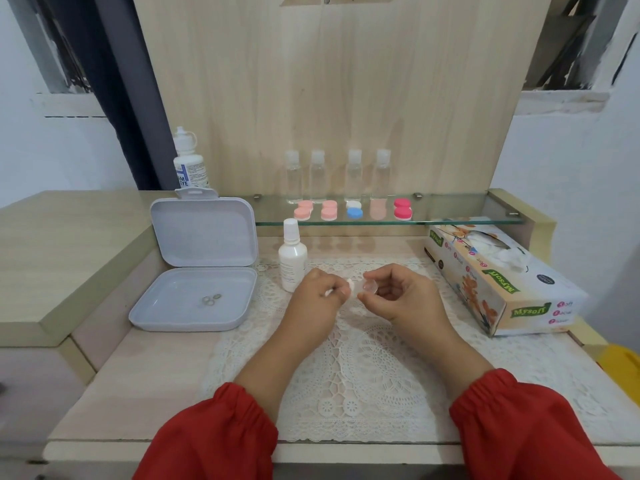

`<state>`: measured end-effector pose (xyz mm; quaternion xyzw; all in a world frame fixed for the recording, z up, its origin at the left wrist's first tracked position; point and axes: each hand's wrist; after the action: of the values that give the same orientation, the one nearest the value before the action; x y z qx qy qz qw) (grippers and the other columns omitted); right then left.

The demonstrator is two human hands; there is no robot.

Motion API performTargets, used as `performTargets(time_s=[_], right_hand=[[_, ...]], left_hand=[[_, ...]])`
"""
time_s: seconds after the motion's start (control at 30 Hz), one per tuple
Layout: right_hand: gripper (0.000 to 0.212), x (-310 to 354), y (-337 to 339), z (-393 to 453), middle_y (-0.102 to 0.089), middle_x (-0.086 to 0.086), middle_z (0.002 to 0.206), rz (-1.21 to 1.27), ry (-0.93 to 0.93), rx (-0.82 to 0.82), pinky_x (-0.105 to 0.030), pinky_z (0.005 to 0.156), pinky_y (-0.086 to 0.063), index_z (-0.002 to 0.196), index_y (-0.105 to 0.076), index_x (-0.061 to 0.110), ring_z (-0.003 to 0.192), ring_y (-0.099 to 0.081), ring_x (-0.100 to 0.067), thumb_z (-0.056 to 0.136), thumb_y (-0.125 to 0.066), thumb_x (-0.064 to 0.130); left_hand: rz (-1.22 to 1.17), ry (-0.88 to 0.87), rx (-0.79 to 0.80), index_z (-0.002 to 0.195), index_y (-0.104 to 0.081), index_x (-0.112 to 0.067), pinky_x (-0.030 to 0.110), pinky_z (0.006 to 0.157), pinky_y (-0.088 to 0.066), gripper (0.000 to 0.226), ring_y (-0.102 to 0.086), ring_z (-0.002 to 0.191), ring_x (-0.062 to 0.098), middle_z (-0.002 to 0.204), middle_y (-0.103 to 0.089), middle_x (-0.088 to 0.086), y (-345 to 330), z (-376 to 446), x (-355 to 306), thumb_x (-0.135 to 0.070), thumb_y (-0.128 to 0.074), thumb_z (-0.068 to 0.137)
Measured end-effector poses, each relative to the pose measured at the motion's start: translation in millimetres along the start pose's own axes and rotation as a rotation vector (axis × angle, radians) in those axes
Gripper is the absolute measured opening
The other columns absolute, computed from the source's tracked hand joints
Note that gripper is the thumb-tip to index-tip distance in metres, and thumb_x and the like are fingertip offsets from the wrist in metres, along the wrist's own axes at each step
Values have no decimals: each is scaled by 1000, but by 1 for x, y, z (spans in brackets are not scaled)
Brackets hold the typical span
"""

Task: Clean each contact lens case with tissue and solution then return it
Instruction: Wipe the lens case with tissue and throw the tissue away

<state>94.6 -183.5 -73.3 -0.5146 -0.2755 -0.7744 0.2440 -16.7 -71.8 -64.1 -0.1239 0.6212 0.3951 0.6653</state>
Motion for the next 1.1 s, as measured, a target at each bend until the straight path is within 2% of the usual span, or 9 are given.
performTargets(time_s=[0.1, 0.2, 0.37, 0.47, 0.63, 0.8, 0.87, 0.97, 1.1], right_hand=[[23, -2, 1, 5, -70, -5, 82, 44, -8, -26, -33, 77, -58, 88, -71, 21, 78, -66, -19, 74, -80, 4], [23, -4, 1, 7, -71, -6, 85, 43, -3, -40, -41, 83, -58, 87, -72, 24, 86, -67, -27, 73, -81, 8], [25, -4, 3, 5, -70, -1, 82, 46, -7, -44, -32, 78, -57, 87, -72, 23, 79, -66, -15, 74, -80, 5], [26, -1, 3, 3, -69, 3, 77, -6, 2, 0, -21, 70, -55, 87, -72, 20, 73, -65, -8, 73, -79, 0], [26, 0, 2, 2, -69, 0, 78, -6, 12, 40, -20, 66, -54, 88, -72, 18, 71, -65, -9, 73, -78, -3], [26, 3, 2, 3, -68, 1, 76, 62, 5, 6, -17, 66, -52, 87, -71, 18, 70, -63, -6, 73, -79, -2], [25, 2, 2, 4, -69, 1, 76, 69, 3, -9, -21, 70, -55, 87, -72, 20, 73, -64, -8, 73, -80, 0], [24, 1, 3, 6, -70, -2, 78, 101, -25, -25, -29, 76, -56, 88, -73, 19, 76, -64, -12, 73, -80, 2], [22, -1, 4, 6, -71, -6, 81, 61, -36, -29, -33, 79, -57, 89, -73, 18, 77, -65, -15, 73, -80, 4]], left_hand=[[-286, 51, -166, 72, -60, -22, 18, 63, -35, 26, -44, 64, 7, 70, -50, -6, 8, 0, -4, -12, -53, 95], [-15, -254, -399, 83, -65, -20, 5, 73, -37, 14, -49, 82, -8, 91, -52, -4, 8, -6, -2, -13, -59, 93], [410, -427, -127, 112, -68, -10, 19, 83, -41, 25, -51, 92, 10, 92, -46, -6, -4, -4, 11, -22, -64, 90], [507, -356, -64, 110, -68, -11, 20, 79, -36, 23, -47, 93, 11, 94, -44, -6, -7, -4, 12, -23, -60, 92], [330, -145, -22, 93, -68, -14, 9, 66, -35, 9, -51, 83, 5, 88, -47, -11, -5, -1, 5, -21, -63, 90], [-262, 95, -97, 80, -66, -22, 20, 60, -37, 13, -47, 61, 8, 64, -53, -11, 5, -3, -2, -22, -62, 92], [-237, -21, -186, 82, -67, -22, 16, 65, -40, 13, -51, 68, 4, 76, -57, -8, 7, -4, -3, -21, -60, 93], [-89, -167, -120, 80, -69, -12, 3, 77, -37, 11, -52, 91, -4, 104, -55, -4, 0, -9, -2, -14, -64, 89], [236, -291, -121, 79, -64, -11, 5, 74, -37, 11, -52, 93, 1, 99, -57, -6, -6, -7, 7, -17, -64, 89]])
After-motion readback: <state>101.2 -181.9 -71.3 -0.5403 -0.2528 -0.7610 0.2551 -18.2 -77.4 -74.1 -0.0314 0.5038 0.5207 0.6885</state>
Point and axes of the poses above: each hand's wrist, its own z-axis towards the middle knuckle, its own y-axis out of the back of the hand, x = y × z
